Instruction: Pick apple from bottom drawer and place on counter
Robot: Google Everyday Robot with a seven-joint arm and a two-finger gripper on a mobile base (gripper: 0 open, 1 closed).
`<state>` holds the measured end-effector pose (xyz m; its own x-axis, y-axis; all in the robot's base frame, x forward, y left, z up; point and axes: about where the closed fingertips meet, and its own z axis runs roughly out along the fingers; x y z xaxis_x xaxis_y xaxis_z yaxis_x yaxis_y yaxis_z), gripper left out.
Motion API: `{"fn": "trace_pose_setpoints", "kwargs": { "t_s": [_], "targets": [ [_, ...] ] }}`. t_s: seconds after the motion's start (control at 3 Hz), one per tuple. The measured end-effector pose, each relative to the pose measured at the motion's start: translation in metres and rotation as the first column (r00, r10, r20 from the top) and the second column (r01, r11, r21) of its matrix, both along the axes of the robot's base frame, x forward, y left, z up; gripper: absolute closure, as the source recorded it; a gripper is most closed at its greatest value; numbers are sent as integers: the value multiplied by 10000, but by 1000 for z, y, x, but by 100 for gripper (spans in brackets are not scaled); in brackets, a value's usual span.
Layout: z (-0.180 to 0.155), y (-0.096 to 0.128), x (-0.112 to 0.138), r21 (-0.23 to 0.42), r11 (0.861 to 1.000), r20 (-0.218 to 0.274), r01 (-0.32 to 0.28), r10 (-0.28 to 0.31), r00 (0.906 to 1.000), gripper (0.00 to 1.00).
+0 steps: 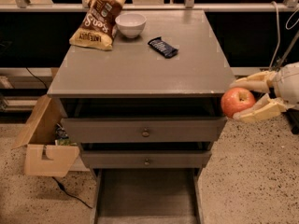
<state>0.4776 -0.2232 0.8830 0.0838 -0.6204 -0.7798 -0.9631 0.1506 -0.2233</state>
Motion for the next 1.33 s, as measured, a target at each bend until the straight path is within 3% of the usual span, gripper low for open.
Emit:
{"fn": "trace_pose_setpoints", "kwargs": {
  "t_s": [0.33, 0.67, 1.0, 1.33],
  "targets": [
    [0, 0, 0, 0, 10000, 0, 1, -1, 10000, 100],
    [16, 6, 18, 194, 9996, -205, 207, -203, 9996, 100],
    [42, 19, 65, 762, 9921, -942, 995, -922, 9913, 100],
    [51, 31, 106, 1034, 9730, -1589, 2063, -1886, 9691, 100]
  ]
}}
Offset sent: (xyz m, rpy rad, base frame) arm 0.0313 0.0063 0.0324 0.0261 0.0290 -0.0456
